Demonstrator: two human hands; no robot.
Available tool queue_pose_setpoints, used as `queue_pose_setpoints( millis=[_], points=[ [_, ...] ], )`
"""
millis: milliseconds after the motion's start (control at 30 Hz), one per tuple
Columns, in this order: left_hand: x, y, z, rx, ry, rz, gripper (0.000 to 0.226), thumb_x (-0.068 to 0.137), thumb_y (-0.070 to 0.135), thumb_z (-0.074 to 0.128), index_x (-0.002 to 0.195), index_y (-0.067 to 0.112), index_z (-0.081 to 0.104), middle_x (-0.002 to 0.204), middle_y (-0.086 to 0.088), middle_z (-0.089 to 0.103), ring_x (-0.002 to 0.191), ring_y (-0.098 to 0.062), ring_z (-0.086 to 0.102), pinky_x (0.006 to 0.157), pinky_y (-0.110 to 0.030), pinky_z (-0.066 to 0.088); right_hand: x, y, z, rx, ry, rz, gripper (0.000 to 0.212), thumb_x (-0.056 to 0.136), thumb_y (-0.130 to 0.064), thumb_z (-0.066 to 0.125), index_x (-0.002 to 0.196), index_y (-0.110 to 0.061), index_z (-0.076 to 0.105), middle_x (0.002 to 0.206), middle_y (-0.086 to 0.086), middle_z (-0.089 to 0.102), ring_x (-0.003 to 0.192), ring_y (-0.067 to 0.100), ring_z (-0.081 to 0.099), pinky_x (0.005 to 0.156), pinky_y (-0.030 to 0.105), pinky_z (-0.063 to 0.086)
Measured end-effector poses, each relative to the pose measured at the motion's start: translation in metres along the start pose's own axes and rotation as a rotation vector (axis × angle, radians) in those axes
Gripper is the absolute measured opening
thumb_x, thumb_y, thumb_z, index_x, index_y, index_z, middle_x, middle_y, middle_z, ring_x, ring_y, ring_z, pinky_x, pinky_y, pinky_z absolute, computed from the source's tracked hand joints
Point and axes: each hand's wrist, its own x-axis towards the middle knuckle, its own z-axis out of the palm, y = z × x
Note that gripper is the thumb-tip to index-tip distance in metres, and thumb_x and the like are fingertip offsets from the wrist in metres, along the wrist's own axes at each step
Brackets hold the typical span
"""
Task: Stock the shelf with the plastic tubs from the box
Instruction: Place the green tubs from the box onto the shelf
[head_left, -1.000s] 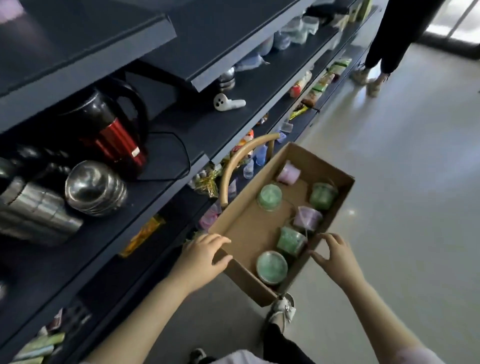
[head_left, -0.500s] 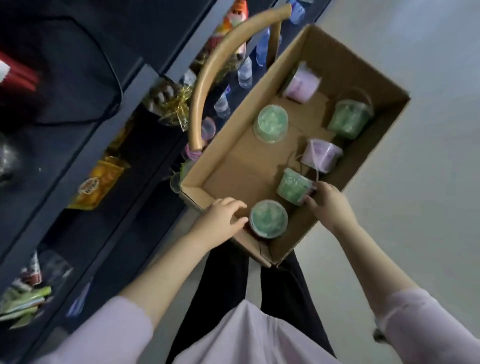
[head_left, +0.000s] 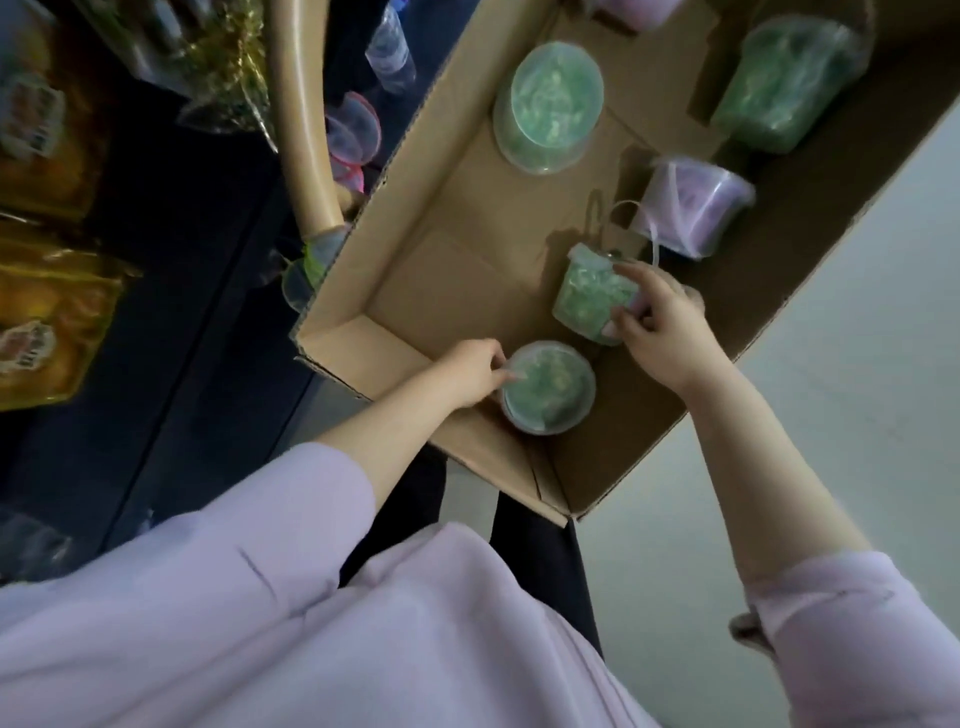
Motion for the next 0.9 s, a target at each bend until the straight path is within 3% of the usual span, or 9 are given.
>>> queue_pose_setpoints(
  millis=[67, 167, 333, 433, 533, 633, 767, 900],
  points=[
    [0.0, -0.003, -0.001, 0.019, 0.011, -0.002, 0.018, 0.093, 0.035, 0.059, 0.096, 0.017, 0.057, 0.102, -0.005, 0.062, 0.089, -0.019, 0.056, 0.073, -0.03, 0.042, 0.002, 0.002, 0.001, 0.07, 0.019, 0.019, 0.055, 0.084, -0.016, 0.065, 0.137, -0.018, 0.048, 0.132, 0.007, 0.055, 0.123, 0.03, 0.049, 0.105, 0.052, 0.038],
    [-0.003, -0.009, -0.014, 0.026, 0.058, 0.003, 0.017, 0.093, 0.032, 0.058, 0.093, 0.015, 0.055, 0.098, -0.006, 0.062, 0.092, -0.024, 0.058, 0.074, -0.031, 0.042, 0.001, 0.004, 0.004, 0.124, 0.022, 0.06, 0.06, 0.081, -0.015, 0.069, 0.138, -0.021, 0.048, 0.132, 0.004, 0.056, 0.122, 0.029, 0.05, 0.1, 0.052, 0.045],
    [-0.008, -0.031, -0.053, -0.187, 0.286, -0.098, 0.024, 0.093, 0.029, 0.058, 0.103, 0.008, 0.061, 0.112, -0.013, 0.064, 0.105, -0.027, 0.058, 0.08, -0.028, 0.041, -0.006, -0.008, 0.01, 0.346, 0.151, 0.04, 0.061, 0.086, 0.006, 0.057, 0.141, -0.017, 0.042, 0.145, 0.003, 0.042, 0.122, 0.011, 0.051, 0.097, 0.02, 0.046],
    [-0.005, -0.043, -0.073, -0.52, 0.396, -0.168, 0.019, 0.093, 0.029, 0.058, 0.099, 0.011, 0.059, 0.109, -0.013, 0.064, 0.106, -0.029, 0.06, 0.093, -0.035, 0.049, -0.005, -0.01, 0.016, 0.362, 0.216, 0.048, 0.065, 0.086, 0.007, 0.055, 0.144, -0.015, 0.037, 0.15, 0.004, 0.034, 0.122, 0.013, 0.051, 0.098, 0.016, 0.041],
    [-0.005, -0.046, -0.078, -0.641, 0.401, -0.185, 0.013, 0.093, 0.031, 0.058, 0.089, 0.019, 0.053, 0.099, -0.007, 0.061, 0.099, -0.025, 0.058, 0.09, -0.035, 0.048, 0.0, -0.012, 0.027, 0.13, 0.162, 0.062, 0.064, 0.087, -0.002, 0.057, 0.146, -0.014, 0.037, 0.147, 0.009, 0.04, 0.133, 0.026, 0.039, 0.107, 0.027, 0.031],
    [-0.006, -0.046, -0.074, -0.572, 0.415, -0.146, 0.013, 0.093, 0.028, 0.059, 0.098, 0.018, 0.053, 0.099, -0.001, 0.057, 0.093, -0.019, 0.053, 0.081, -0.028, 0.043, 0.003, -0.021, 0.033, -0.069, 0.065, 0.037, 0.059, 0.092, -0.018, 0.056, 0.146, -0.032, 0.036, 0.148, 0.004, 0.037, 0.135, 0.031, 0.028, 0.11, 0.044, 0.027],
    [-0.008, -0.046, -0.071, -0.543, 0.428, -0.122, 0.014, 0.092, 0.027, 0.058, 0.101, 0.017, 0.052, 0.099, 0.0, 0.055, 0.089, -0.017, 0.05, 0.075, -0.025, 0.036, 0.011, -0.035, 0.034, -0.164, 0.018, -0.056, 0.054, 0.093, -0.028, 0.057, 0.144, -0.036, 0.039, 0.132, 0.011, 0.041, 0.122, 0.034, 0.037, 0.106, 0.042, 0.032],
    [-0.011, -0.047, -0.072, -0.548, 0.416, -0.123, 0.017, 0.092, 0.028, 0.059, 0.104, 0.018, 0.052, 0.103, 0.001, 0.055, 0.092, -0.017, 0.05, 0.078, -0.025, 0.037, 0.02, -0.035, 0.024, -0.148, -0.002, 0.028, 0.072, 0.084, -0.024, 0.071, 0.147, -0.023, 0.037, 0.143, 0.014, 0.037, 0.131, 0.037, 0.035, 0.108, 0.046, 0.034]
  ],
)
